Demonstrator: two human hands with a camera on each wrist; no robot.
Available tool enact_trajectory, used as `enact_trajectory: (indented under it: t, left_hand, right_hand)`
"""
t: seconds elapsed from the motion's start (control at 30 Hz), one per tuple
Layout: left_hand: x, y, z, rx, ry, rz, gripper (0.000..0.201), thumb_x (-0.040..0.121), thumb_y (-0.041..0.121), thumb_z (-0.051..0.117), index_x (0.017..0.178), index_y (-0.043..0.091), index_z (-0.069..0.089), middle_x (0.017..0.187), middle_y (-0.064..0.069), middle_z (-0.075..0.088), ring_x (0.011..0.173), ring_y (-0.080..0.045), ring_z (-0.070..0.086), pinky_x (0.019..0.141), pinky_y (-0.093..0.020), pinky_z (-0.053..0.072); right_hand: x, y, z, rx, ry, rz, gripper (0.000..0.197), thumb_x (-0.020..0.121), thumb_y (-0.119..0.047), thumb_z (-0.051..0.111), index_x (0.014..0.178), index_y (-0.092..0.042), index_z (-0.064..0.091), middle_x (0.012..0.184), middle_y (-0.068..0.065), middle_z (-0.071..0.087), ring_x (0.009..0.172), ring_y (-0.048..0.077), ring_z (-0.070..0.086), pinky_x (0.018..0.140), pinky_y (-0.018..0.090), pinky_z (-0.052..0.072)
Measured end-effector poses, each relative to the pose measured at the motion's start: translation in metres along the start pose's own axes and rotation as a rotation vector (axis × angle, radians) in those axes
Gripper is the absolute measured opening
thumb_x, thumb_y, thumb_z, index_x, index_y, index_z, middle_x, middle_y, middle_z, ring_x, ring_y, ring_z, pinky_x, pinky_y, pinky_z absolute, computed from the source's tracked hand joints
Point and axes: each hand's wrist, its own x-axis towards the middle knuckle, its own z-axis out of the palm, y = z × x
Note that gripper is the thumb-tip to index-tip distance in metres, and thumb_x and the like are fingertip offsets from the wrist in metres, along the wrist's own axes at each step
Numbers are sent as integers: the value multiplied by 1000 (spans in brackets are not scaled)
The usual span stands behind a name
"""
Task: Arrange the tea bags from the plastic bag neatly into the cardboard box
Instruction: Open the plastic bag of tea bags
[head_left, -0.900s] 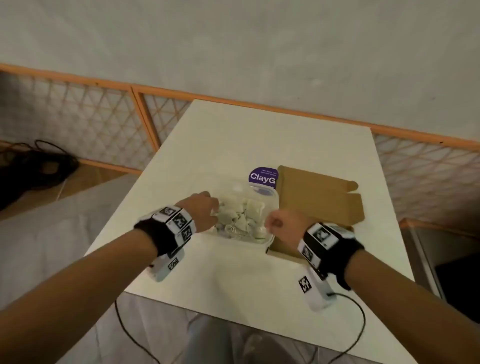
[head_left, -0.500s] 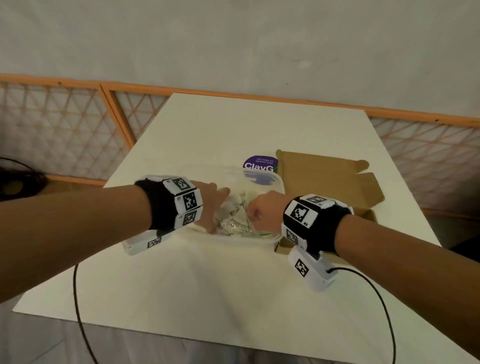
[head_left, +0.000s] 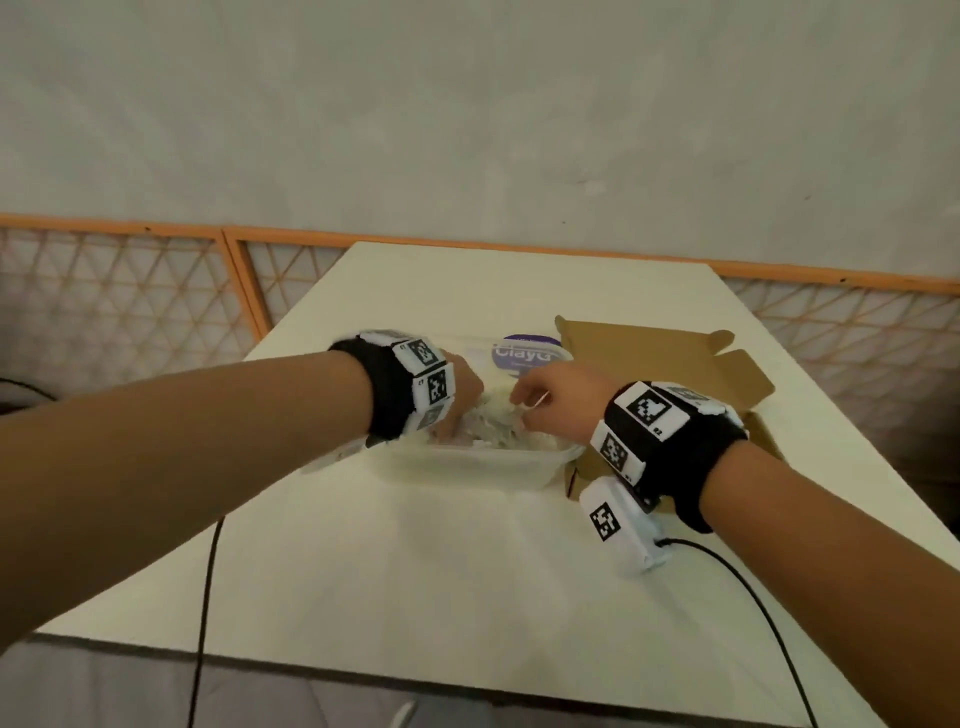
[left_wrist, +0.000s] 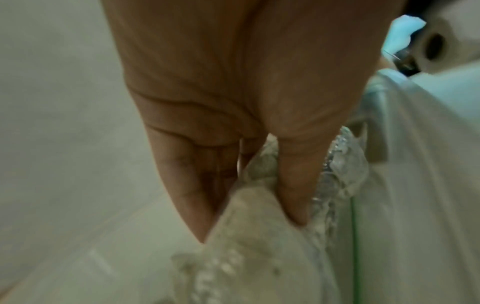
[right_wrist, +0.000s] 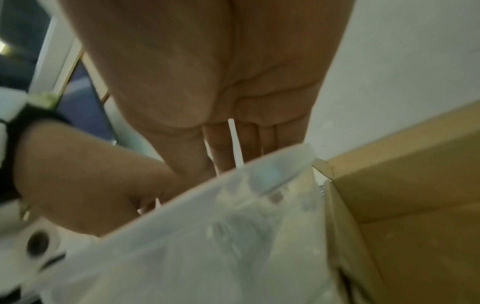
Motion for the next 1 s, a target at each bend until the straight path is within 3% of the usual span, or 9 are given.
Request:
enact_trajectory:
  t: [0.23, 0.4, 0.53, 0.6, 0.67, 0.73, 0.87, 0.93, 1.0]
  left_hand:
    - [-28, -28, 2, -368, 246, -106, 40, 90, 31, 58, 124, 13, 45, 116, -7, 59, 93, -22, 52, 82, -31, 44]
    - [-46, -25, 11, -701, 471, -95, 31, 92, 30, 57, 116, 15, 45, 98, -1, 55, 86, -20, 52, 69, -26, 39]
    - [-58, -14, 21, -975, 641, -19, 17, 94, 25, 55, 103, 15, 45, 82, 11, 53, 71, -8, 53, 51, -7, 38]
    - [-63, -11, 24, -1119, 675, 47, 16, 94, 26, 56, 103, 15, 49, 85, 10, 57, 77, -7, 57, 60, -5, 40]
    - [-64, -7, 28, -1375, 617, 152, 29, 91, 31, 59, 116, 20, 51, 106, 6, 65, 100, -13, 62, 85, -20, 49]
    - [-61, -1, 32, -1559, 573, 209, 35, 93, 24, 58, 128, 25, 48, 115, 7, 65, 106, -9, 61, 86, -26, 52]
    - [-54, 18, 34, -1657, 514, 242, 32, 96, 5, 48, 121, 24, 53, 103, 3, 68, 93, -11, 65, 75, -25, 55]
    - [-53, 20, 28, -1414, 631, 156, 29, 93, -1, 48, 111, 18, 60, 102, -5, 69, 96, -19, 65, 84, -32, 53]
    - [-51, 22, 17, -1511, 690, 75, 21, 88, -2, 49, 96, 6, 67, 90, -7, 69, 85, -16, 66, 76, -23, 50]
  right_hand:
    - [-7, 8, 7, 535, 269, 137, 56, 86, -47, 57, 134, -22, 41, 138, 2, 46, 125, 20, 47, 92, 27, 36]
    - [-2, 1, 7, 874, 347, 222, 97, 71, -70, 57, 147, -26, 15, 153, 3, 27, 135, 25, 36, 104, 37, 37]
    - [-2, -9, 3, 1180, 367, 271, 117, 60, -77, 60, 148, -30, 1, 155, 3, 21, 133, 28, 38, 96, 43, 44]
    - [0, -9, 1, 1181, 431, 291, 136, 44, -84, 62, 148, -30, -6, 158, 2, 13, 139, 26, 28, 108, 50, 32]
    - [2, -7, 2, 1247, 439, 298, 145, 33, -87, 62, 147, -32, -8, 157, 1, 14, 138, 25, 30, 108, 51, 30]
    - [-2, -8, 2, 1320, 336, 255, 143, 30, -91, 59, 149, -31, 7, 149, -1, 37, 127, 21, 46, 102, 44, 35]
    - [-15, -22, 1, 1216, 197, 55, 97, 45, -83, 64, 125, -30, 54, 124, -2, 63, 114, 18, 59, 106, 44, 37]
    - [-19, -29, 1, 1265, 195, -8, 75, 57, -56, 77, 120, -21, 57, 116, 4, 68, 106, 21, 65, 99, 43, 47]
    - [-20, -29, 4, 1366, 201, -38, 65, 62, -25, 81, 120, -13, 55, 113, 10, 68, 104, 26, 66, 96, 45, 49]
